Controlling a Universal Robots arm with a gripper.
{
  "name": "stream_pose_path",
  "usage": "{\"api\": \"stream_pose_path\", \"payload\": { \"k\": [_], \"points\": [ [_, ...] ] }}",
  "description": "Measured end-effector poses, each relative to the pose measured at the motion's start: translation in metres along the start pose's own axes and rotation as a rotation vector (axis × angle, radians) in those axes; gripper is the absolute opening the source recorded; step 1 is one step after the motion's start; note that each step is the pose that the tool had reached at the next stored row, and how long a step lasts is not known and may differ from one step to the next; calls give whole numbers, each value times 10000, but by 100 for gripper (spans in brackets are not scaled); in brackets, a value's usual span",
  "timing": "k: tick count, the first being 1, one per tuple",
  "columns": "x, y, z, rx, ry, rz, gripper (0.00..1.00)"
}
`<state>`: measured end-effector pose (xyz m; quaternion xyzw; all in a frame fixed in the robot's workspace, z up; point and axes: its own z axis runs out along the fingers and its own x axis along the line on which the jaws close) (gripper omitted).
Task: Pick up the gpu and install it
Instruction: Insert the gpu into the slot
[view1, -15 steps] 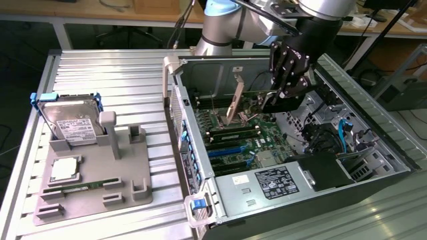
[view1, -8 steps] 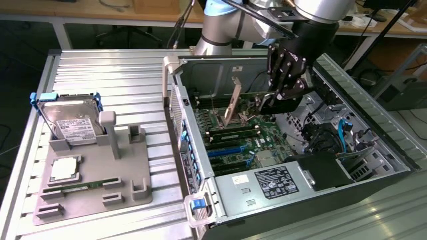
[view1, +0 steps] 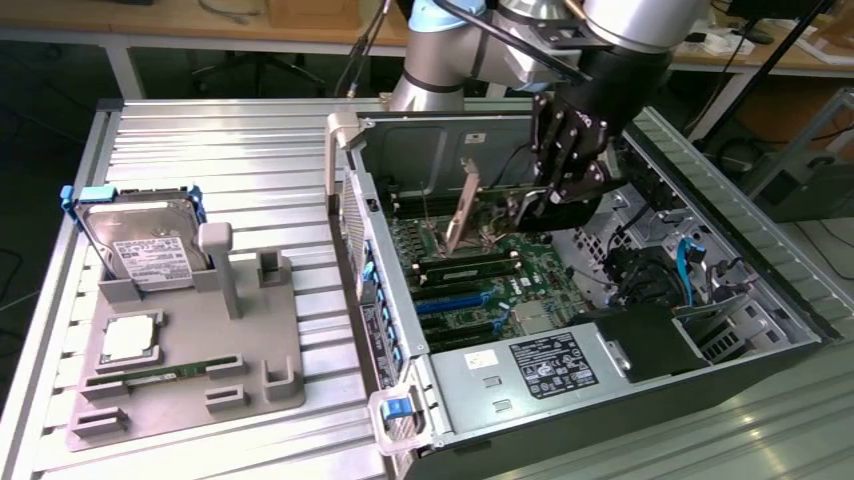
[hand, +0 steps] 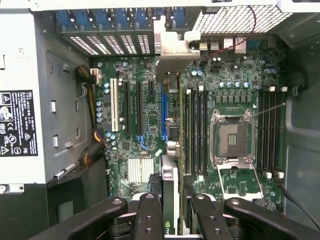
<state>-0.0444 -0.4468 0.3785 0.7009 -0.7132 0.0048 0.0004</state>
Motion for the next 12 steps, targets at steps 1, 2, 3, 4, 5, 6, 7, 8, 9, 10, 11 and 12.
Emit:
{"api": "stream_pose_path", "payload": {
  "k": [1,2,3,4,5,6,7,8,9,10,11,12],
  "points": [
    [0,4,6,0,1,0,27],
    [0,8,11,0,2,0,27],
    [0,13,18,1,3,1,27],
    [0,16,24,0,4,0,27],
    [0,20,30,1,5,0,27],
    [0,24,36,1,6,0,27],
    [0,29,44,1,8,0,27],
    [0,33,49,1,8,1,27],
    [0,37,56,1,9,0,27],
    [0,41,62,1,10,0,27],
    [0,44,68,2,10,1,27],
    [0,47,72,1,11,0,27]
  ]
}}
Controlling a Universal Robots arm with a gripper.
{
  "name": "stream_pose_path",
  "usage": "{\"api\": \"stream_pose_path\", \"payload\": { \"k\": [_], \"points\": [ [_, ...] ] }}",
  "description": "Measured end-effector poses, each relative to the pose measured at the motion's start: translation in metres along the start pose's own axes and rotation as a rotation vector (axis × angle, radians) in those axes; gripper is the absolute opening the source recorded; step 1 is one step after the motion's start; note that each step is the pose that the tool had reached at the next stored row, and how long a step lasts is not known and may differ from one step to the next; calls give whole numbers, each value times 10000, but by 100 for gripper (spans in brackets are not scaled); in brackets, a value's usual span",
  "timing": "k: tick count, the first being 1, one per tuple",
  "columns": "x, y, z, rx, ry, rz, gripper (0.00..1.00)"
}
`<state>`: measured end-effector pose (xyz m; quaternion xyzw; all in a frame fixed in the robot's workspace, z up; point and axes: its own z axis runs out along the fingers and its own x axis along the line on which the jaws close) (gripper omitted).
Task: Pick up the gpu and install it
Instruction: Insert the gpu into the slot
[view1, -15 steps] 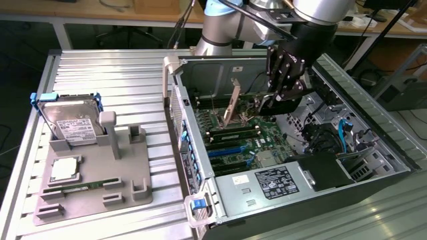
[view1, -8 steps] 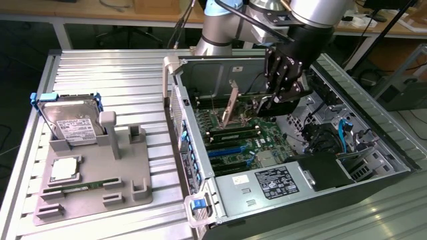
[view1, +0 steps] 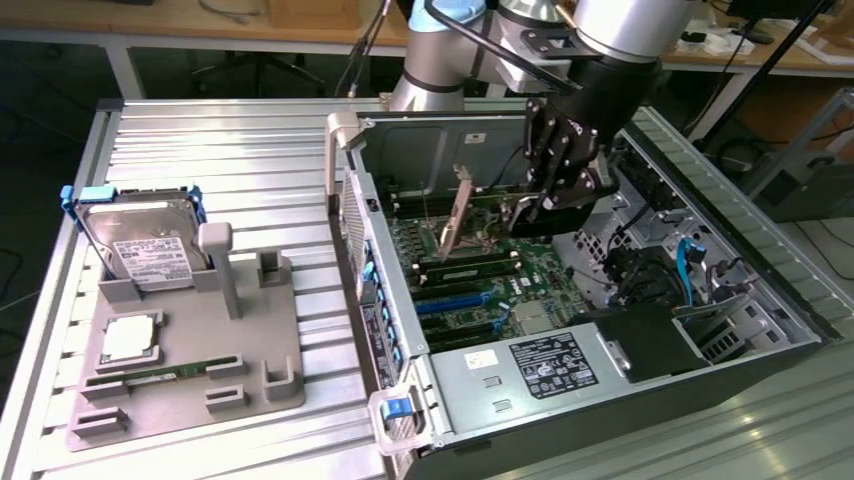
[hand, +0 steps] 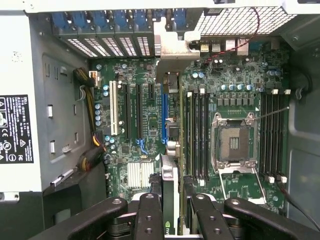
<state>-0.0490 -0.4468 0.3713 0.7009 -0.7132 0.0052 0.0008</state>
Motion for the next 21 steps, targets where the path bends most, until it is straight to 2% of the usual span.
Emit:
{"api": "stream_pose_path", "payload": {
  "k": [11,21],
  "points": [
    [0,46,71,6,3,1,27],
    [1,123,161,22,2,1,27]
  ]
}}
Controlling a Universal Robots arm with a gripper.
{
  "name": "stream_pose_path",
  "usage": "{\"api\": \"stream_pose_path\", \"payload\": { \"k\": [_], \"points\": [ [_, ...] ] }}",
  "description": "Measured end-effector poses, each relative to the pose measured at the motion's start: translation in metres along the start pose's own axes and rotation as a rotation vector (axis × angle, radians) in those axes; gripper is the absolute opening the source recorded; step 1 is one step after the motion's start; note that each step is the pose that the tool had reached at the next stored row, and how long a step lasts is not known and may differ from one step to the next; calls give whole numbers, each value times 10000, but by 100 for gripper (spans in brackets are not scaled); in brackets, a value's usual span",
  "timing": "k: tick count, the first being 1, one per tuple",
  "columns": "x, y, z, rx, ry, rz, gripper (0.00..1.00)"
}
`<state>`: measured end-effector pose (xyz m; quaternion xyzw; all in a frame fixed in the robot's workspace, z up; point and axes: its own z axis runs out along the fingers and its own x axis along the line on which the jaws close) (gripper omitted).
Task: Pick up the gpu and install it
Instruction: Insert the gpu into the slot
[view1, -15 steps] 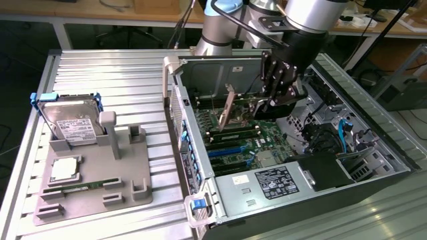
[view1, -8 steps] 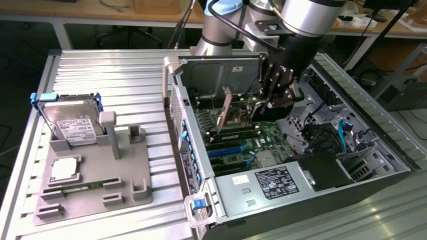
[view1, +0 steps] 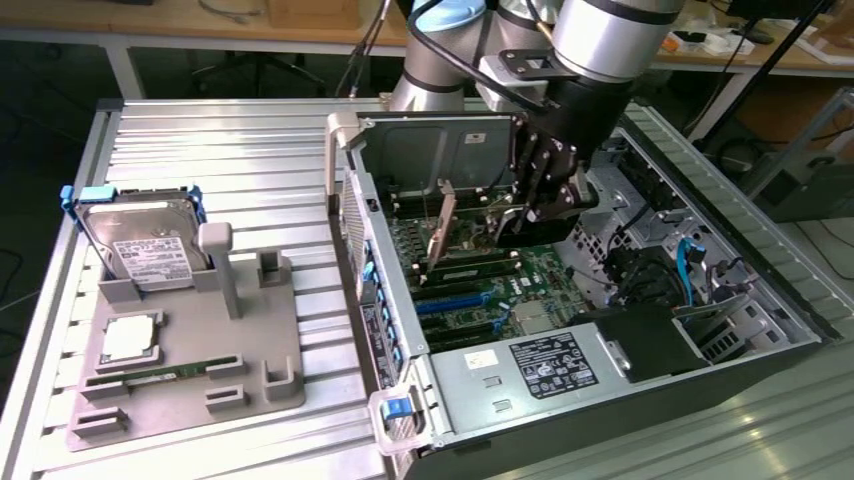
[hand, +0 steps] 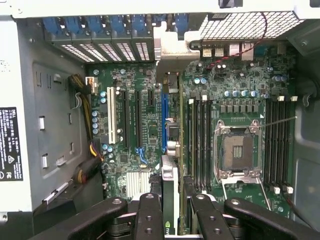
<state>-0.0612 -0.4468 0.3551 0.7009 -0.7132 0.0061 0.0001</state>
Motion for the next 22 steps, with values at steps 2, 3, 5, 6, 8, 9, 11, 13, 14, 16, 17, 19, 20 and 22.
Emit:
{"api": "stream_pose_path", "payload": {
  "k": [2,3,5,6,8,9,11,13,14,16,17,19,20,22],
  "points": [
    [0,12,15,2,0,-1,27],
    [0,17,22,3,0,0,27],
    [0,26,35,5,0,0,27],
    [0,30,41,5,0,0,27],
    [0,36,56,7,1,0,27],
    [0,38,63,7,2,0,27],
    [0,44,78,8,2,0,27],
    [0,49,92,9,3,0,27],
    [0,52,100,10,3,0,27],
    [0,59,118,12,4,0,27],
    [0,62,125,12,5,-1,27],
    [0,68,140,13,6,0,27],
    [0,71,149,14,7,0,27],
    [0,76,163,14,9,-1,27]
  ]
}}
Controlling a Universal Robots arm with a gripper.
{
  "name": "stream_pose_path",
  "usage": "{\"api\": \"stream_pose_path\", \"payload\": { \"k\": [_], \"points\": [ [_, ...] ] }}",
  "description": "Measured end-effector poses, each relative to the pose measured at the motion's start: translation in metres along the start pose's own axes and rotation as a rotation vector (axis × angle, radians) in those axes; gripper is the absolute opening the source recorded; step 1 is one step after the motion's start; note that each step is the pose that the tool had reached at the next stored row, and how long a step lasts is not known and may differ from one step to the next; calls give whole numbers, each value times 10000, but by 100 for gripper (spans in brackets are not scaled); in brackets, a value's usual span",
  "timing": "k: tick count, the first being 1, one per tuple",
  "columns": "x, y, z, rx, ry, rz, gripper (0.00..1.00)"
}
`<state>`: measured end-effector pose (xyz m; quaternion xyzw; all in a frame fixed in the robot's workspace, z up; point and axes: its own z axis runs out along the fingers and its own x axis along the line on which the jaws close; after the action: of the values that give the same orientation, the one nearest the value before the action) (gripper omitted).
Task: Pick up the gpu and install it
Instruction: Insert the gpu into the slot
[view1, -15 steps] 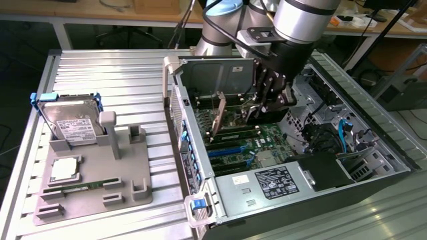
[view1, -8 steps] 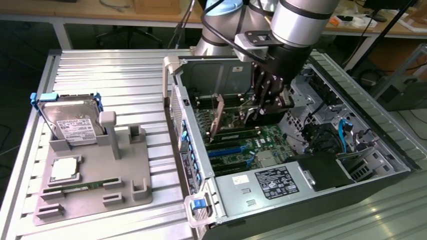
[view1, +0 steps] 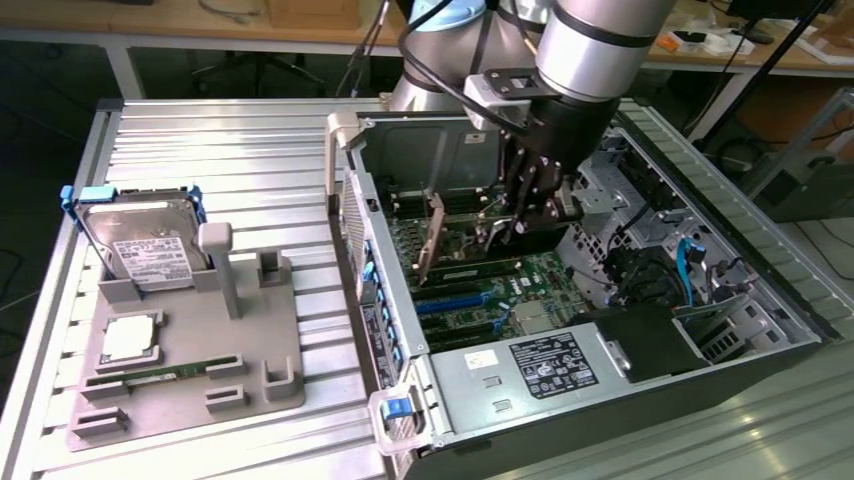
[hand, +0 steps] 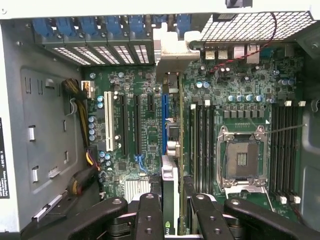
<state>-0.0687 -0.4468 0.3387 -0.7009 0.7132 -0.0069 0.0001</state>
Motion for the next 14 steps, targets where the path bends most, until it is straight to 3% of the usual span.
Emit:
{"api": "stream_pose_path", "payload": {
  "k": [14],
  "points": [
    [0,36,100,4,16,0,27]
  ]
}}
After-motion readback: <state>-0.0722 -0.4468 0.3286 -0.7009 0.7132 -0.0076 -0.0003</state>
